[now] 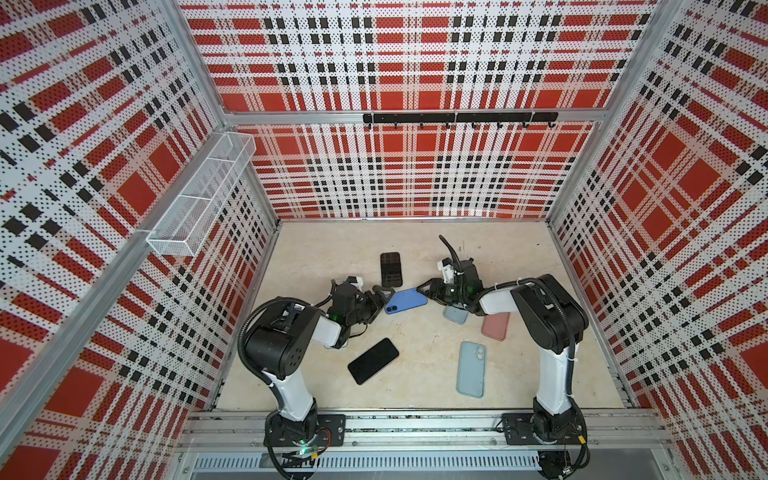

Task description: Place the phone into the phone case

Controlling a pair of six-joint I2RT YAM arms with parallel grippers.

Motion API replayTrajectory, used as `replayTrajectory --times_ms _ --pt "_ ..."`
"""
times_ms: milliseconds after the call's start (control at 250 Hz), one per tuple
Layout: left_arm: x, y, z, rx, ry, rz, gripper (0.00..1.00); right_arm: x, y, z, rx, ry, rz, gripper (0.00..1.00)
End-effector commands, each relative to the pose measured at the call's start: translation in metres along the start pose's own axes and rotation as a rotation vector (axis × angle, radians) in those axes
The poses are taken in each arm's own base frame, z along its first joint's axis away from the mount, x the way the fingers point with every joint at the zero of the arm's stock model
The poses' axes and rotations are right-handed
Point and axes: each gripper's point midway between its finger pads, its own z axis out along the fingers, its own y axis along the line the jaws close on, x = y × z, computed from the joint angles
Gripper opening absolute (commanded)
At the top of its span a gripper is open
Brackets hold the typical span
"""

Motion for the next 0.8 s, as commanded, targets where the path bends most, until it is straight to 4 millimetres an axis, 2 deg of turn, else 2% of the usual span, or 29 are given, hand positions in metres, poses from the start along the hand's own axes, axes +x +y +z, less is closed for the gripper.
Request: replayTrajectory --times_ms 0,384,796 --pt "0.037 -0.053 0.002 0.165 0.154 0.034 0.88 0.093 0.002 0.017 -0.057 0.298 0.085 0.51" --pt "0.034 -0.077 -0.006 0.167 0.146 0.093 0.88 0.092 -0.002 0.015 -0.064 0.292 0.093 0.52" --pt "0.020 -0.096 -0.015 0.163 0.085 0.146 0.90 0.093 -0.003 0.013 -0.074 0.298 0.099 0.52"
